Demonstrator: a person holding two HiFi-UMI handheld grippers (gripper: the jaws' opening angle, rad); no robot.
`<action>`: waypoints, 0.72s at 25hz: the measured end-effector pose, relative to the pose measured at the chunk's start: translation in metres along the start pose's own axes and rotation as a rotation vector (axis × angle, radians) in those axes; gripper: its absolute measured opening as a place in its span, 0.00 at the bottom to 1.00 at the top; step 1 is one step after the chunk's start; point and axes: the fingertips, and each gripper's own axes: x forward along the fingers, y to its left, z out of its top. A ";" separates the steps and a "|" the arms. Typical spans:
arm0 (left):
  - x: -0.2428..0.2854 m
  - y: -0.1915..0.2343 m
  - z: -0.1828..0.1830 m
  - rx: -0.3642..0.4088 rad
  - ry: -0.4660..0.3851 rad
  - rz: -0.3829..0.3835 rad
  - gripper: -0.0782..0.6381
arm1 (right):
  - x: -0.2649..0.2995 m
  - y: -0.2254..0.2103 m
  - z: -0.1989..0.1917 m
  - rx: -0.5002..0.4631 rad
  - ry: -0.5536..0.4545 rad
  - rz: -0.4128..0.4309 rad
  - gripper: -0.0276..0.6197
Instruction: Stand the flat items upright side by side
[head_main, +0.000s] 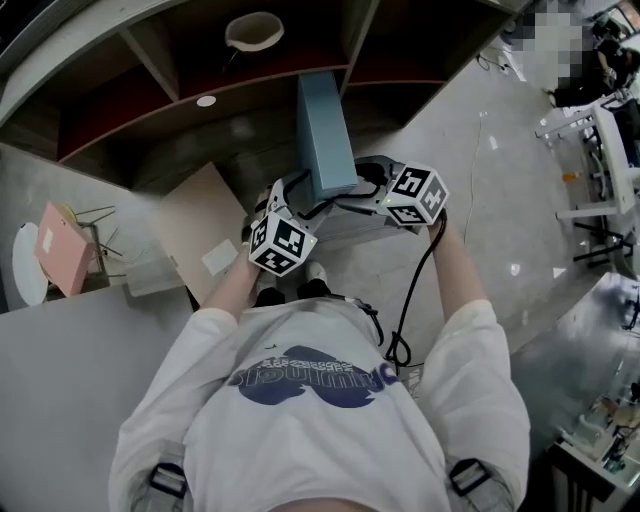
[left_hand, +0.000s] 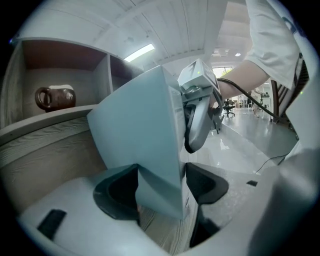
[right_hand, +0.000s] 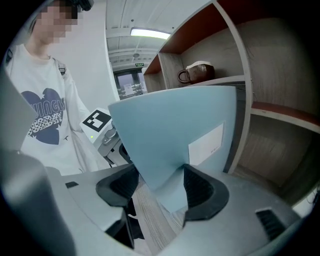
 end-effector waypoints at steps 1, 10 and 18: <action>0.003 0.002 0.001 -0.021 0.002 0.006 0.54 | -0.001 -0.004 0.001 -0.019 0.004 0.010 0.47; 0.015 0.025 0.004 -0.124 0.022 -0.045 0.54 | 0.003 -0.025 0.007 -0.090 -0.083 -0.024 0.45; 0.019 0.046 0.007 -0.109 0.037 -0.101 0.54 | 0.009 -0.041 0.015 -0.062 -0.125 -0.066 0.44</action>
